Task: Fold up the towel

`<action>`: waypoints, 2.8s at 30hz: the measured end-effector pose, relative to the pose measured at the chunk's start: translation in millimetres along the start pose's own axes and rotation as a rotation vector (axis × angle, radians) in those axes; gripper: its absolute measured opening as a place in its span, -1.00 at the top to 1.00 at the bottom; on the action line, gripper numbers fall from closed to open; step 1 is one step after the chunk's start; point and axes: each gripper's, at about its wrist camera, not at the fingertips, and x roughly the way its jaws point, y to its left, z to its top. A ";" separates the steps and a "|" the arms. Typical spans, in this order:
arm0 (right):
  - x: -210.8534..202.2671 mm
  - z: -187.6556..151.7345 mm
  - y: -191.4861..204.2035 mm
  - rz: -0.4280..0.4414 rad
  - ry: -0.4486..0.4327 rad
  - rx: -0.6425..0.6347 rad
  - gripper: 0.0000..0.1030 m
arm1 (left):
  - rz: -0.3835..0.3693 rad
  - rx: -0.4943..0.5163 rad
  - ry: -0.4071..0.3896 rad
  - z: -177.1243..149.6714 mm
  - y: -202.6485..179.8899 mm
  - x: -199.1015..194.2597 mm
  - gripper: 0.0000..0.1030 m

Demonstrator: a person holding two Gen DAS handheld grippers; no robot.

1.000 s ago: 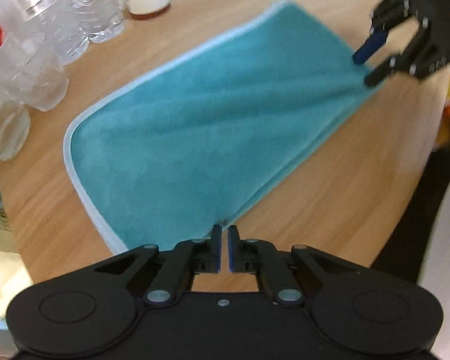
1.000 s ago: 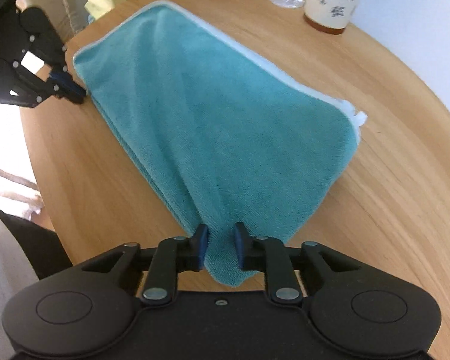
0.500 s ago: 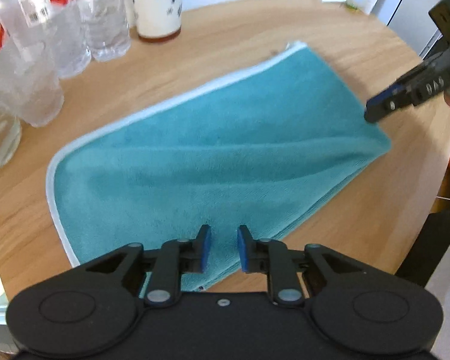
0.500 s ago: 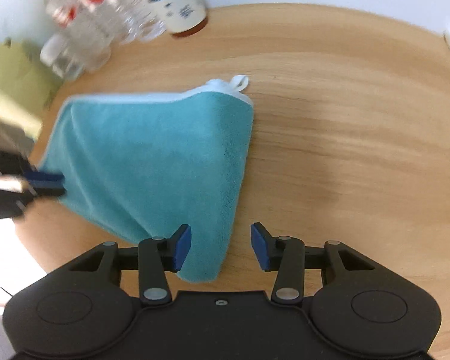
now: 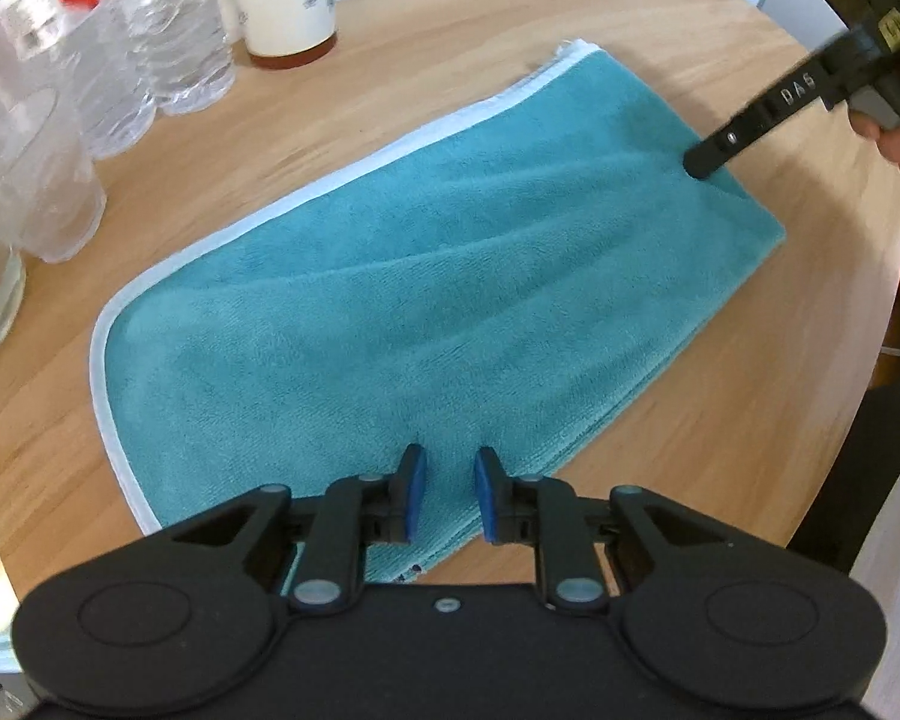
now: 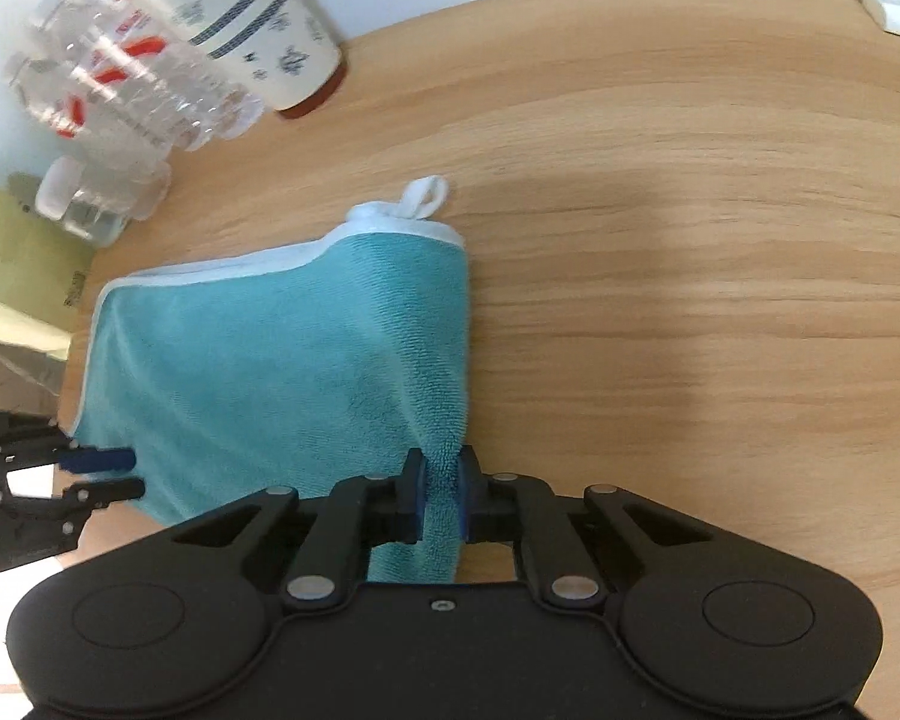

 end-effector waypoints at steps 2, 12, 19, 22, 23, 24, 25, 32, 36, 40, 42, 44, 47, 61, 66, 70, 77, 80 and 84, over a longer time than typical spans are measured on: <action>0.2 -0.8 4.0 -0.022 0.001 -0.029 0.82 | -0.007 0.008 0.004 0.0 1.2 0.6 0.64; -5.5 29.8 8.7 -0.033 -0.036 -0.093 0.07 | -0.037 -0.001 0.029 5.7 5.9 3.8 0.61; -0.9 59.7 4.7 0.034 -0.064 -0.058 0.02 | -0.050 -0.003 0.020 3.8 9.1 4.2 0.57; 7.9 63.2 9.0 0.011 -0.058 -0.066 0.33 | -0.052 0.018 0.017 2.3 7.5 3.8 0.54; 9.6 62.9 8.3 0.003 -0.052 -0.068 0.73 | -0.051 0.024 0.017 2.6 7.4 4.4 0.54; 10.2 62.9 7.4 -0.003 -0.049 -0.066 0.72 | -0.053 0.024 0.015 2.6 8.0 5.1 0.54; 9.9 63.3 6.2 -0.007 -0.049 -0.059 0.72 | -0.057 0.021 0.012 2.1 9.0 5.3 0.54; 11.6 66.7 -0.9 -0.024 -0.042 -0.043 0.67 | -0.061 0.006 0.011 2.3 12.5 5.5 0.54; 9.6 68.0 10.7 -0.058 -0.047 -0.107 0.30 | -0.095 -0.101 0.032 7.9 21.6 0.8 0.31; -18.1 71.3 15.1 -0.076 -0.100 -0.159 0.26 | -0.030 -0.098 -0.085 8.9 20.2 -22.7 -0.11; -31.7 69.8 11.8 -0.052 -0.116 -0.145 0.26 | -0.060 -0.127 -0.142 9.6 25.4 -31.9 -0.16; -38.6 66.4 13.3 -0.016 -0.120 -0.147 0.26 | -0.082 -0.190 -0.159 12.7 33.1 -33.6 -0.16; -31.4 57.3 26.1 0.016 -0.098 -0.187 0.26 | -0.011 -0.225 -0.179 18.5 34.6 -25.6 -0.16; 16.6 30.6 45.5 -0.011 -0.044 -0.295 0.26 | 0.203 -0.240 -0.194 26.0 30.6 8.7 -0.22; 13.9 25.9 44.1 -0.024 -0.037 -0.356 0.26 | 0.234 -0.267 -0.166 30.6 34.0 11.6 -0.55; 17.0 24.4 53.3 -0.058 -0.029 -0.420 0.26 | 0.224 -0.302 -0.142 32.2 44.7 13.9 -0.65; 5.4 30.3 62.1 -0.053 -0.054 -0.332 0.26 | 0.197 -0.426 -0.179 34.6 49.8 -1.0 -0.49; 4.4 23.9 69.5 -0.078 -0.074 -0.347 0.26 | 0.162 -0.460 -0.195 38.5 48.5 -4.2 -0.50; 13.2 16.5 72.7 -0.106 -0.049 -0.367 0.26 | 0.221 -0.433 -0.159 43.5 43.2 8.6 -0.51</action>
